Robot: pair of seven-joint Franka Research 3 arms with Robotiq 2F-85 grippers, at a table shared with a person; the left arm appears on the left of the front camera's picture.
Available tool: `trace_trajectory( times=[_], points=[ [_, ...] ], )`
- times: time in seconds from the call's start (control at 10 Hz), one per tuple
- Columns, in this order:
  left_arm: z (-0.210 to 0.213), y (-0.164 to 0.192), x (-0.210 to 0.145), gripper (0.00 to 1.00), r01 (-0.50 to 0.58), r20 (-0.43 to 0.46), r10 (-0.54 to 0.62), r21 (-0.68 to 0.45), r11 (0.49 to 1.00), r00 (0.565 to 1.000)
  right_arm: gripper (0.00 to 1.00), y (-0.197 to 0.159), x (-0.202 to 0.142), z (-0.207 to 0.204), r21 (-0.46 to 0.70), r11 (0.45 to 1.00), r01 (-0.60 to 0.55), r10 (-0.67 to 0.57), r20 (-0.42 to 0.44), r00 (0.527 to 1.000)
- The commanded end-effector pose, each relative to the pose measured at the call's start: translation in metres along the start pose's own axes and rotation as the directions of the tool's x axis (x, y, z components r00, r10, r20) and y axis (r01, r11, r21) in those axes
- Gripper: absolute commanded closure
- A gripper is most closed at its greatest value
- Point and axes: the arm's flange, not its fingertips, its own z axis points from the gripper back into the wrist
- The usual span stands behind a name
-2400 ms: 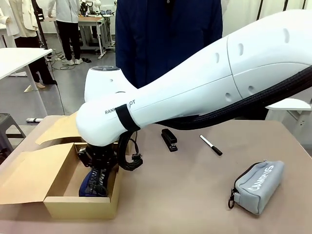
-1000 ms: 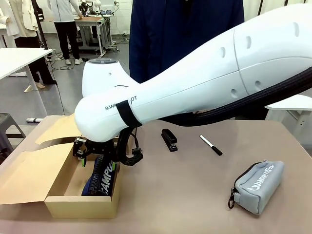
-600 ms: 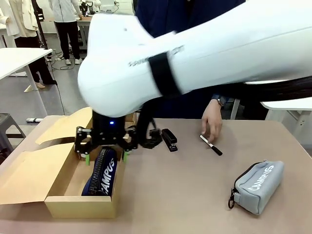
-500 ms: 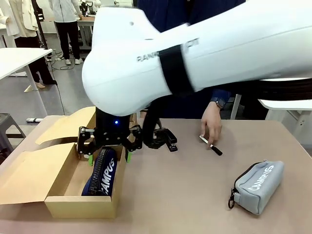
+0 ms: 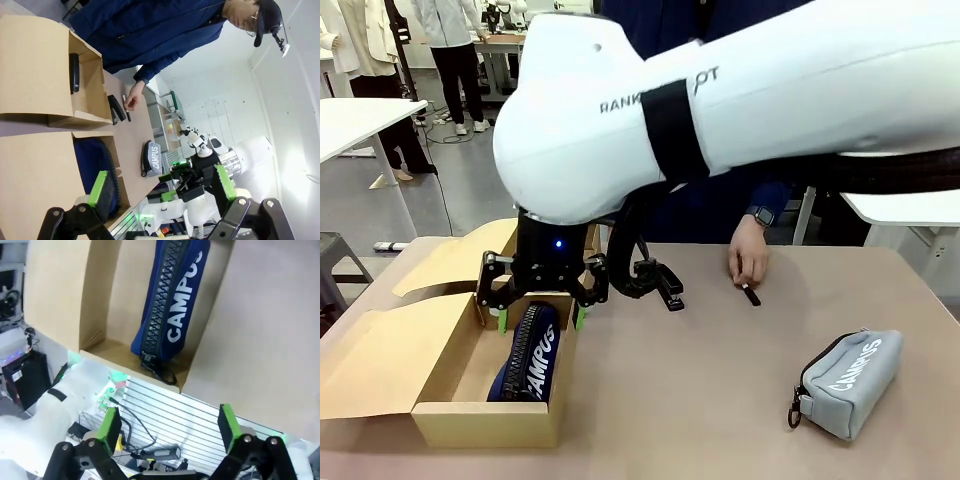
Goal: Place items inside the box.
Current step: Pick up a Pencil pouch or Stapler and place it inside the Mailer Box closest to the robot.
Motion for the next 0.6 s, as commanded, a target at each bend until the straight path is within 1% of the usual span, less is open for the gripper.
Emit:
trace_trajectory(
  times=[0.0,0.1,0.2,0.3,0.4,0.5],
  points=[
    [-0.001,0.000,0.000,0.00,0.018,0.006,-0.018,-0.019,1.000,1.000,0.00,-0.017,-0.006,0.009,0.050,0.997,-0.052,0.055,-0.068,0.996],
    [-0.001,0.000,0.000,0.00,0.018,0.006,-0.018,-0.019,1.000,1.000,0.00,-0.031,-0.008,0.021,0.105,0.994,-0.042,0.051,-0.083,0.995],
    [-0.001,0.000,0.000,0.00,0.018,0.006,-0.018,-0.019,1.000,1.000,0.00,-0.038,-0.014,0.028,0.150,0.987,-0.059,0.073,-0.091,0.993],
    [-0.001,0.000,0.000,0.00,0.018,0.006,-0.018,-0.019,1.000,1.000,0.00,-0.050,-0.019,0.037,0.151,0.988,-0.024,0.032,-0.052,0.998],
    [-0.001,0.000,0.000,0.00,0.018,0.006,-0.018,-0.019,1.000,1.000,0.00,-0.063,-0.026,0.047,0.175,0.984,-0.012,0.019,-0.037,0.999],
    [-0.001,0.000,0.000,0.00,0.018,0.006,-0.018,-0.019,1.000,1.000,0.00,-0.086,-0.036,0.064,0.172,0.985,0.029,-0.031,0.009,0.999]
  ],
)
